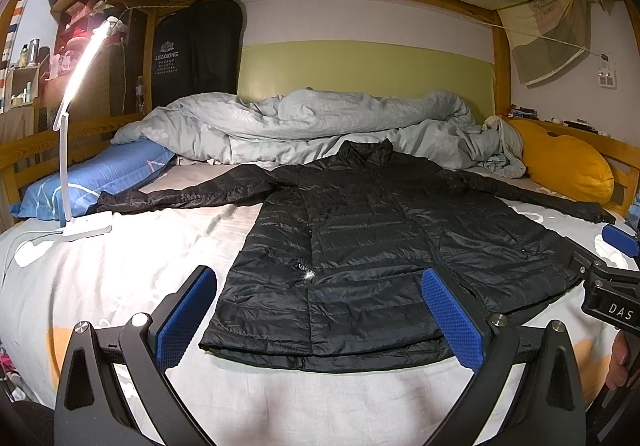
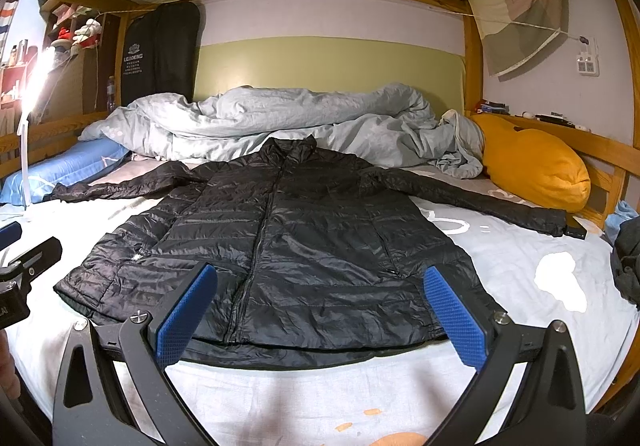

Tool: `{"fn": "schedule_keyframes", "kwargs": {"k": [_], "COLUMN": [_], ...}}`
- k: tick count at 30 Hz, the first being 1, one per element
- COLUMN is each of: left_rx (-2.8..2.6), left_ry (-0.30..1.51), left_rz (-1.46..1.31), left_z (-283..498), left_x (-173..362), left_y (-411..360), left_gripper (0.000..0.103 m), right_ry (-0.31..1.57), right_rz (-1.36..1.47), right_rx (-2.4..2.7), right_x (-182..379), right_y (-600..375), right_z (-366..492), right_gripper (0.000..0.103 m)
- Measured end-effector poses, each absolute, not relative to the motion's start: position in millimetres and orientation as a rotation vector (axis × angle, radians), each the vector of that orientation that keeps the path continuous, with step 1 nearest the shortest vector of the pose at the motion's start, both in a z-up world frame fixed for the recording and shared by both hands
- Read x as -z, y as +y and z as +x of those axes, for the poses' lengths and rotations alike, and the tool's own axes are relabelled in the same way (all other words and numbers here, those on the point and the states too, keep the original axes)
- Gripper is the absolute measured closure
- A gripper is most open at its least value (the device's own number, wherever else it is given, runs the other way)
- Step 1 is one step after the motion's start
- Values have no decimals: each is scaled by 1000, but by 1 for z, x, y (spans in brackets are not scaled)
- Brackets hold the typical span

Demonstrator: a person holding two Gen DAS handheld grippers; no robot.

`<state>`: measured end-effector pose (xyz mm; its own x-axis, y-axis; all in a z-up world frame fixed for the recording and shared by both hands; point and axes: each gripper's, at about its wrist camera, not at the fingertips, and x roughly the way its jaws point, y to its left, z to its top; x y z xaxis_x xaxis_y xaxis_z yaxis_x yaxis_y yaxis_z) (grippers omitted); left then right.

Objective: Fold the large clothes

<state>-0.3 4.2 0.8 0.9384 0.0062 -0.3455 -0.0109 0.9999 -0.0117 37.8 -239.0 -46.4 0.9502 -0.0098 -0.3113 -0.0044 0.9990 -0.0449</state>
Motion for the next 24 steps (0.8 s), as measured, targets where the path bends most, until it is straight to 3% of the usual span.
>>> {"fn": "schedule_keyframes", "kwargs": {"k": [24], "left_rx": [3], "left_ry": [323], "left_rz": [4], "left_z": [-5], "left_x": [-2], "left_y": [0], "left_gripper": [0], "right_ry": [318], "right_rz": [-41], "right_rx": [7], "right_x": [46], "right_y": [-238], "right_z": [38], "right_gripper": [0]}}
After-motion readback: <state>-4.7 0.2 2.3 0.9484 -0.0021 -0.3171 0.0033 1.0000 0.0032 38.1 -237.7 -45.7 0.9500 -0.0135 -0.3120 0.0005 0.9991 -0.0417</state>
